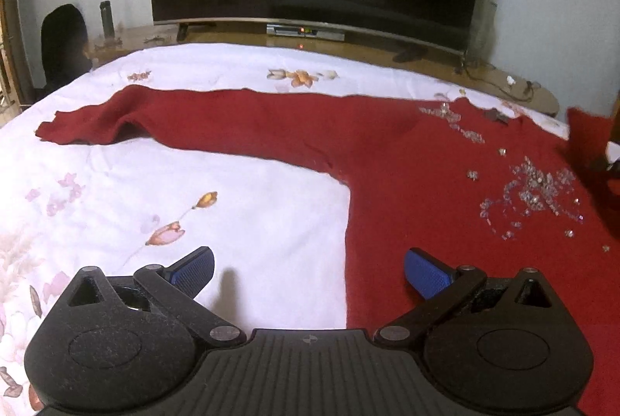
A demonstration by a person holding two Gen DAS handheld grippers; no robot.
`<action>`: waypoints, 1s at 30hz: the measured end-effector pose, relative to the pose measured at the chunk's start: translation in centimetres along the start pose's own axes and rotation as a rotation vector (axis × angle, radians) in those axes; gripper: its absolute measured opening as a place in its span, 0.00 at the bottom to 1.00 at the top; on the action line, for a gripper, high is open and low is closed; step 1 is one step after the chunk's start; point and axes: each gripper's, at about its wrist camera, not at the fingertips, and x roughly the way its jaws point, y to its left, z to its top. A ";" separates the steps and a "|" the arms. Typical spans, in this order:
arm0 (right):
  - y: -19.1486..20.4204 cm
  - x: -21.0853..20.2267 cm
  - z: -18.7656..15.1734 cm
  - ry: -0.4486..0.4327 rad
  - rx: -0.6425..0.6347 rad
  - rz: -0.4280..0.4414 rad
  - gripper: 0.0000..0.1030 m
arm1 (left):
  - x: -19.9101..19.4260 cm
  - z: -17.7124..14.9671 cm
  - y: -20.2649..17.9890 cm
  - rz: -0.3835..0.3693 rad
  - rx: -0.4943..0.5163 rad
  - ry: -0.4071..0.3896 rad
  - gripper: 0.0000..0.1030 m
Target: Fold small clothes
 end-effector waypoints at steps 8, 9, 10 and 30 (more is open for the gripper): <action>3.5 0.3 -2.9 0.034 -0.070 0.041 0.07 | 0.2 1.2 0.1 -0.145 -0.076 0.019 1.00; 3.9 0.6 -3.0 0.037 -0.082 0.042 0.07 | 0.3 1.3 -0.2 -0.161 -0.082 0.018 1.00; 4.6 1.1 -3.1 0.048 -0.099 0.040 0.08 | 0.5 1.5 -0.7 -0.184 -0.087 0.020 1.00; -4.1 -7.4 -5.4 0.017 0.114 -0.074 0.41 | 11.3 7.1 -18.6 -0.636 -0.108 0.250 0.53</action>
